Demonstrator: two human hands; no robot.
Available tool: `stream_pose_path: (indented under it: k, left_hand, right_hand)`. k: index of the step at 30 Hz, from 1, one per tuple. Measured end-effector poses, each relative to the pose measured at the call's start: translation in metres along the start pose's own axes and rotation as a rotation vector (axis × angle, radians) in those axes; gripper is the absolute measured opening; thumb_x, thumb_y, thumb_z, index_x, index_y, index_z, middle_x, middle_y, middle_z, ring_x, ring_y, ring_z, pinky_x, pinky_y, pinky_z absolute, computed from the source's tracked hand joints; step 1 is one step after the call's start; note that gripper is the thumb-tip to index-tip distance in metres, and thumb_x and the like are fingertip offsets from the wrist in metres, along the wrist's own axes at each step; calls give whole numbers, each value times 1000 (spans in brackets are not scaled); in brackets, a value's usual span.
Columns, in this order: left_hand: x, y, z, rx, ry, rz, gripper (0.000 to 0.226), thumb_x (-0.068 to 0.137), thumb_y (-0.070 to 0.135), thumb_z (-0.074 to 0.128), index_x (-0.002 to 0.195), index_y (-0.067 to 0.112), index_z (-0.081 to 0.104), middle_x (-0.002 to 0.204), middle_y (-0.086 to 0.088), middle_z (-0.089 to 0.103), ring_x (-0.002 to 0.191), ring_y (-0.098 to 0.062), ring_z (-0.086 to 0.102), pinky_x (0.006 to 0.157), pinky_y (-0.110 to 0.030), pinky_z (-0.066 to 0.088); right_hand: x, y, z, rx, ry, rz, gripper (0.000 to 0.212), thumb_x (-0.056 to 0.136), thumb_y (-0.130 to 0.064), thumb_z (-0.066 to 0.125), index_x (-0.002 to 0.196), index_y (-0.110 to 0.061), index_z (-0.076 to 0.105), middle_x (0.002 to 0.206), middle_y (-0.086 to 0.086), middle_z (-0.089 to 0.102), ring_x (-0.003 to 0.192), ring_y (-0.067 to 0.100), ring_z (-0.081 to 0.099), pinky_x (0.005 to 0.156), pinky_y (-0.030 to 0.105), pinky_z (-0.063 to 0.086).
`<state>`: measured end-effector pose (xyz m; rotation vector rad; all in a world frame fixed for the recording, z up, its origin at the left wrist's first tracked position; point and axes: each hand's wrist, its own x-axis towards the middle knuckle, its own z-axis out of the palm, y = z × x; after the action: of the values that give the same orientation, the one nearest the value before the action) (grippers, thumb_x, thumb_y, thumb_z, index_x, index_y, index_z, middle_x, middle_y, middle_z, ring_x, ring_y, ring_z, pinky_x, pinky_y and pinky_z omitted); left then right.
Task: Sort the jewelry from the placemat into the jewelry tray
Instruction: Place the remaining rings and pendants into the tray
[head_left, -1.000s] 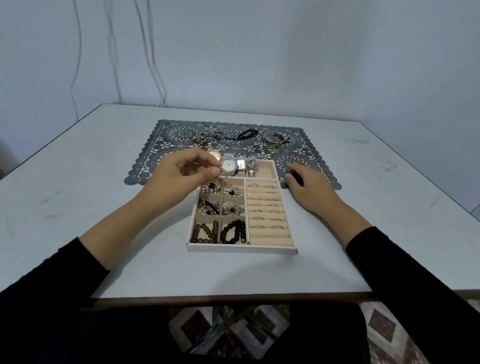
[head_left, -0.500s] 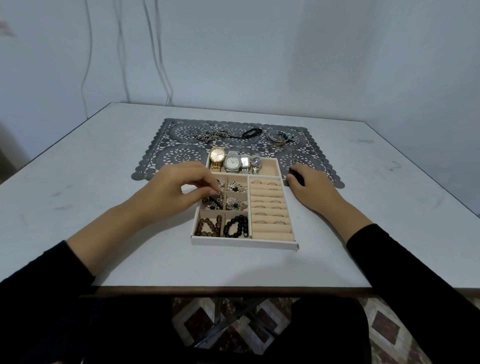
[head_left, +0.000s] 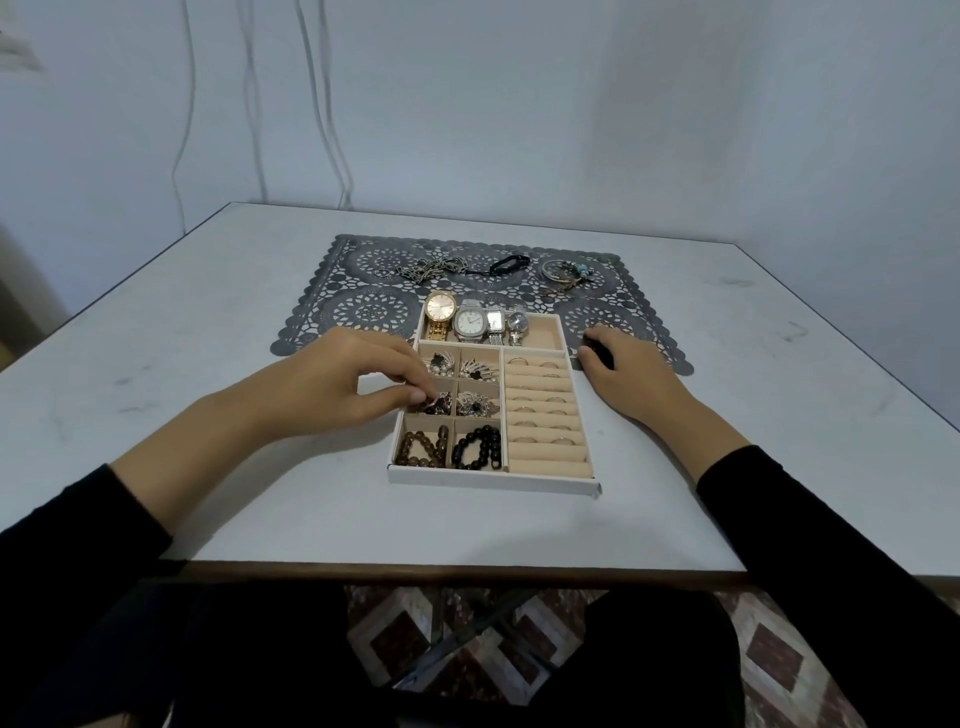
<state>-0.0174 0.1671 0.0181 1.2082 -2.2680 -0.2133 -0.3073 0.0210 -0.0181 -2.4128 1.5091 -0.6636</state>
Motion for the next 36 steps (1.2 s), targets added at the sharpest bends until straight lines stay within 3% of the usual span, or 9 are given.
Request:
stream_pose_path:
  k: [5,10,13,17,21,26,29,32,36]
  left_hand:
    - [-1,2,-1,-43,-7,-23,21,89,19,63,106,23,74,101,13,71,95,-7,68,84,-21,52]
    - [6,-5,-1,-196,141,-143,17,90,15,65,104,17,73,98,7,73,95,-13,69,87,-22,54]
    - [16,-16,0,-252,228,-226,19,92,5,63,105,16,72,99,5,73,94,-11,69,86,-22,55]
    - [32,-35,4,-304,356,-352,16,95,11,60,103,21,70,94,8,70,84,0,64,69,-14,52]
    - [51,-60,8,-174,445,-412,19,98,15,55,112,21,67,103,11,66,91,5,57,78,-9,42]
    - [74,-95,13,30,387,-424,27,99,17,52,125,16,60,128,0,60,119,-13,51,103,-32,38]
    - [87,-116,15,74,267,-440,33,99,24,51,132,21,55,138,-3,53,128,-18,46,109,-45,40]
    - [98,-130,16,141,163,-448,39,99,32,50,138,25,51,146,-3,46,135,-20,41,111,-48,38]
    - [112,-144,18,203,113,-431,41,99,36,50,139,28,50,147,1,45,136,-17,40,112,-39,32]
  right_hand:
    - [0,0,-1,11,-5,8,34,99,-30,45,126,-13,55,119,8,63,106,23,56,81,25,37]
    - [2,0,-4,66,-3,40,35,98,-31,47,127,-13,56,119,4,64,108,20,56,83,24,37]
    - [6,1,-5,69,27,50,34,98,-31,47,125,-12,57,116,4,64,95,12,50,79,22,34]
    - [16,2,-7,78,100,57,33,98,-29,48,124,-12,59,118,3,64,98,11,50,79,18,31]
    - [29,3,-6,104,169,45,30,97,-25,50,121,-11,60,119,4,63,98,9,48,80,17,30]
    - [56,9,0,119,188,24,33,95,-23,53,125,-11,59,124,4,61,111,14,54,86,13,29]
    - [74,11,5,109,166,-3,33,94,-22,56,126,-14,60,125,2,62,113,14,55,87,11,29]
    - [92,11,11,109,141,-25,32,93,-20,58,124,-13,61,122,4,64,112,16,56,91,14,32]
    - [112,15,18,81,120,-22,31,93,-21,58,123,-14,63,121,5,63,112,17,55,95,20,34]
